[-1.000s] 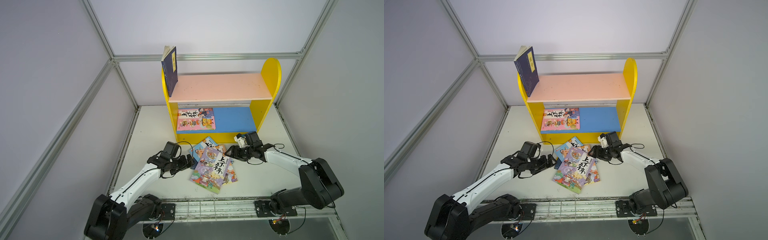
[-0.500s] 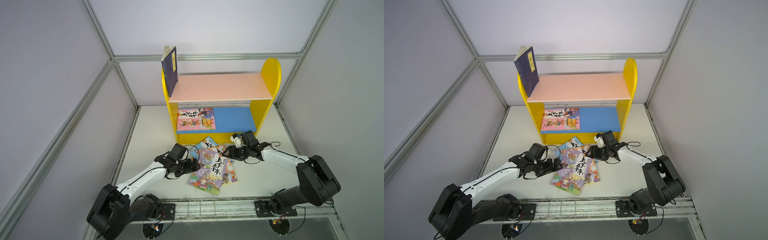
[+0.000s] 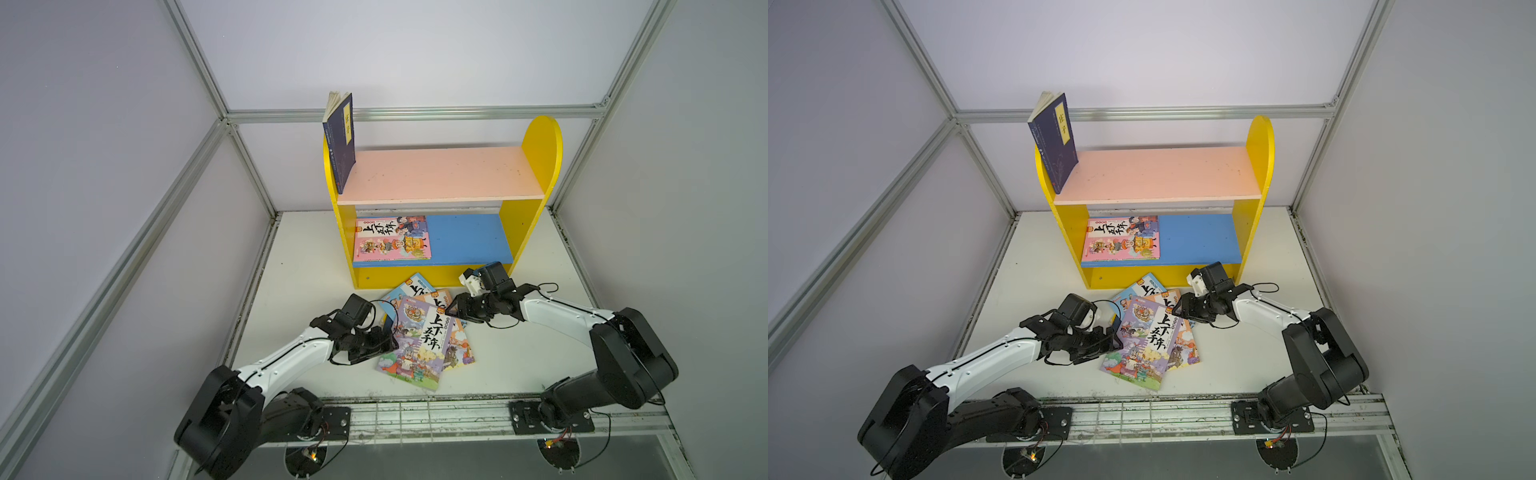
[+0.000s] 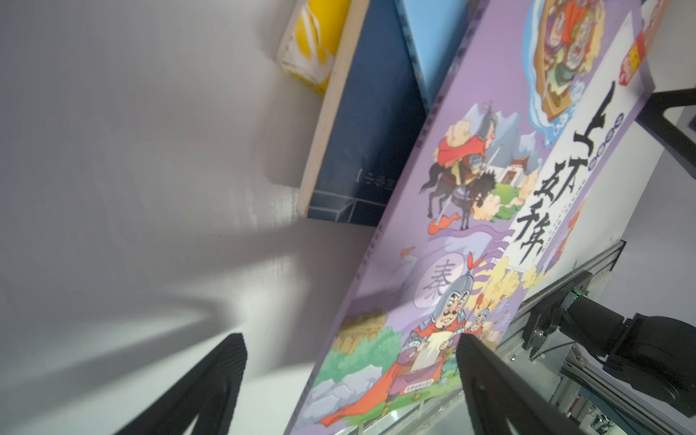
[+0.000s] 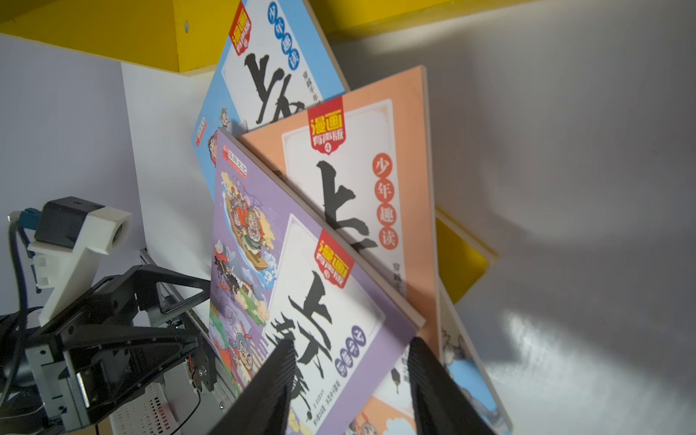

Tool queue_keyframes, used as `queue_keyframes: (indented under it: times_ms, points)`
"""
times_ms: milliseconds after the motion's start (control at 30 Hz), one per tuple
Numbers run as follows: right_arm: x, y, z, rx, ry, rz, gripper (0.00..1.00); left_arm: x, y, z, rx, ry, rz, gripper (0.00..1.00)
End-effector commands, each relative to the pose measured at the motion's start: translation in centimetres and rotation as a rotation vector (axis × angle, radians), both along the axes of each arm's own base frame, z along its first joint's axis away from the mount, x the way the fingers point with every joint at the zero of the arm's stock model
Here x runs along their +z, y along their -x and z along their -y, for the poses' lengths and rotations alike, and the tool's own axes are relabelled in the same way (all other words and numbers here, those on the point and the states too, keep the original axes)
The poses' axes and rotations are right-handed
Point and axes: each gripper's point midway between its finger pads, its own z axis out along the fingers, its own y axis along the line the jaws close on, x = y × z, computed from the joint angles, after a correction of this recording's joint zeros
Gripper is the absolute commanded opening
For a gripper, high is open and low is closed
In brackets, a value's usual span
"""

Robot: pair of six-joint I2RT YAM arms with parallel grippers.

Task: Stacking books/files
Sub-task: Move the book among the books, then pick up the books.

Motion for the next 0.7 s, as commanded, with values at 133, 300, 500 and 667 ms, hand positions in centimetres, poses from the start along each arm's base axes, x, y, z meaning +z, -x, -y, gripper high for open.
queue_keyframes:
  times_ms: [133, 300, 500, 667]
  points:
    - [-0.3, -0.4, -0.6, -0.001, -0.001, -0.003, 0.50, 0.8, 0.6, 1.5, -0.044, 0.105, -0.009, 0.81]
    - [-0.5, -0.4, -0.7, -0.003, -0.002, -0.011, 0.49, 0.5, 0.9, 1.6, -0.052, 0.111, -0.029, 0.76]
    - [-0.7, -0.2, -1.0, 0.001, 0.000, -0.018, 0.49, -0.3, 1.0, 1.5, -0.058, 0.093, -0.044, 0.71]
    - [-0.8, 0.0, -1.0, 0.002, 0.014, -0.020, 0.49, -0.8, 1.0, 1.4, -0.073, 0.090, -0.031, 0.70]
